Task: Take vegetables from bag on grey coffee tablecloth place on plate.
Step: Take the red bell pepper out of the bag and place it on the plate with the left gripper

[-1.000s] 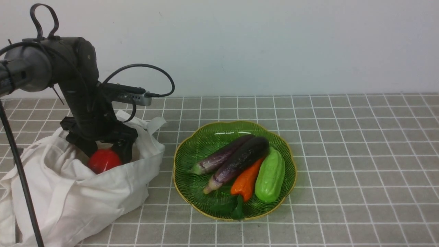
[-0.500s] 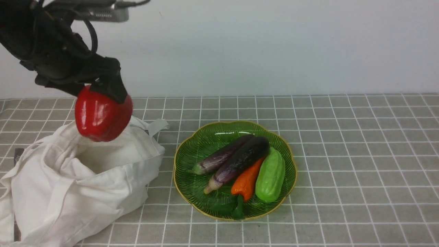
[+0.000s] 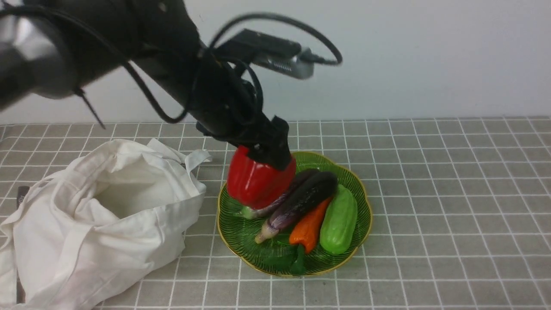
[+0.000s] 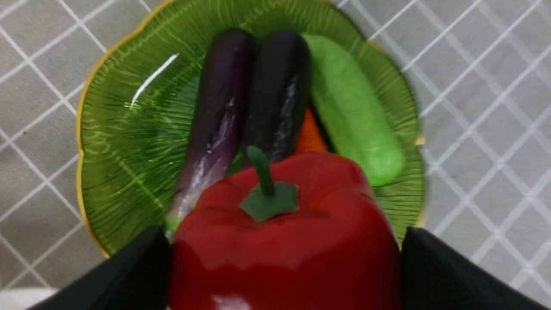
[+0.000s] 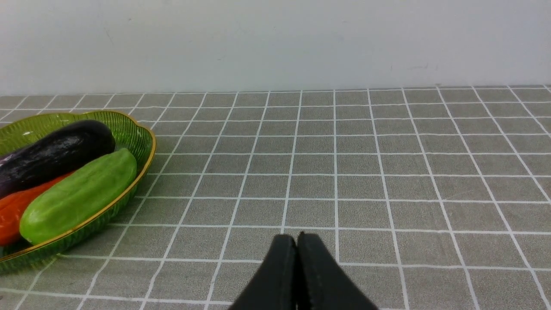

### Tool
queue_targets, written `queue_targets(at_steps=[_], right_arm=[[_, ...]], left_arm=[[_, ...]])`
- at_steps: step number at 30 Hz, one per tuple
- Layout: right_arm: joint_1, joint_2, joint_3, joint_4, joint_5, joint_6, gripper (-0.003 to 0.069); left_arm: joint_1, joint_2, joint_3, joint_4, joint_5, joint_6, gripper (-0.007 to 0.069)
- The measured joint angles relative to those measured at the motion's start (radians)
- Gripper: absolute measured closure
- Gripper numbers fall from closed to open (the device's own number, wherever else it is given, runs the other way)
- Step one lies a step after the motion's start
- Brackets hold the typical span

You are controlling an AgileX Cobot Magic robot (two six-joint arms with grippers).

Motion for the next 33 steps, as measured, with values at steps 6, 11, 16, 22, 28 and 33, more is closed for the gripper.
queue_targets(at_steps=[6, 11, 16, 22, 28, 33], right_arm=[[0.000, 0.000, 0.000, 0.000, 0.000, -0.001, 0.0673], [0.000, 0.000, 0.000, 0.000, 0.000, -0.001, 0.0673], [0.000, 0.000, 0.000, 0.000, 0.000, 0.000, 0.0673], [0.000, 0.000, 0.000, 0.000, 0.000, 0.000, 0.0673], [0.000, 0.000, 0.000, 0.000, 0.000, 0.000, 0.0673], [0.000, 0.000, 0.000, 0.000, 0.000, -0.001, 0.0673]], left_arm=[[-0.004, 0.118, 0.001, 0.115, -0.048, -0.011, 0.0000], [-0.004, 0.129, 0.001, 0.117, -0.088, -0.011, 0.0000], [-0.004, 0.129, 0.001, 0.116, -0.137, -0.011, 0.0000], [-0.004, 0.129, 0.001, 0.117, -0.164, -0.020, -0.0043], [-0.004, 0.119, -0.018, 0.147, -0.169, -0.039, -0.0061], [-0.004, 0.103, -0.089, 0.178, -0.140, -0.070, -0.0061]])
